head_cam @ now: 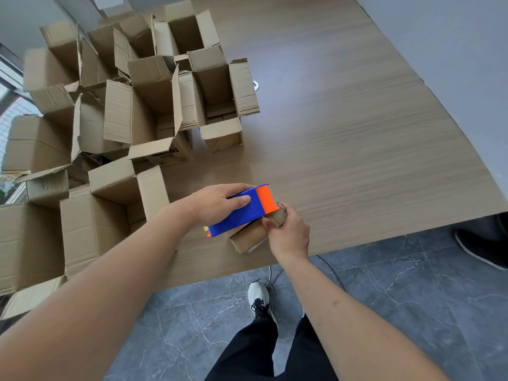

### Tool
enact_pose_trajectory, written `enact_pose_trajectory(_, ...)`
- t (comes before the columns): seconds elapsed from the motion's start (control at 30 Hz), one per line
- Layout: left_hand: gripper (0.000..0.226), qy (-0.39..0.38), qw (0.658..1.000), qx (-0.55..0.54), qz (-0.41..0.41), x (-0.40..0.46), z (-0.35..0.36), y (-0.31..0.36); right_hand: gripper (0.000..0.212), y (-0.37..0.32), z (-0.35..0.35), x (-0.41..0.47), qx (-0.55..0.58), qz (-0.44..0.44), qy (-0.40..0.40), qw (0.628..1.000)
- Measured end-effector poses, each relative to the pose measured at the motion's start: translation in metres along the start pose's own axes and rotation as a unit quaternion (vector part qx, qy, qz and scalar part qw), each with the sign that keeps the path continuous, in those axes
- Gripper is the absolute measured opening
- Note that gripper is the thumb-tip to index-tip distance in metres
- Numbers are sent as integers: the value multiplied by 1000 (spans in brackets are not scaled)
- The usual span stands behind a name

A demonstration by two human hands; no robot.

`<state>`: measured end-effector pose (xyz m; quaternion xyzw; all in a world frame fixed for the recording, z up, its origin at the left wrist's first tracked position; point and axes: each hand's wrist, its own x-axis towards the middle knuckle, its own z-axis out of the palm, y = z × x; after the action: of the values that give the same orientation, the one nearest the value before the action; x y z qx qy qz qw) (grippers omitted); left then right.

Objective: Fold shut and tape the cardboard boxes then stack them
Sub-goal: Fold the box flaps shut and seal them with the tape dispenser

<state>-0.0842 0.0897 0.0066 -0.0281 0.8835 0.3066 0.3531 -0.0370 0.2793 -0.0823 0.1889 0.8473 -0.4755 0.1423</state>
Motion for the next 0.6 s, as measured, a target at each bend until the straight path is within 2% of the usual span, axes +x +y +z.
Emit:
enact_pose_trajectory(0.3,37,-3,1000,5,-12,0,-2,-2,37,-6,-1,4,37,24,51,998)
enact_pose_trajectory(0.5,37,20,1000,2,-7,-7,5,-17,37,-9,-2,6,21,-5,31,999)
enact_pose_trajectory(0.6,34,35,999,-7,5,-6,15,-20,43,-8,-11,17,-39,-28,-22,999)
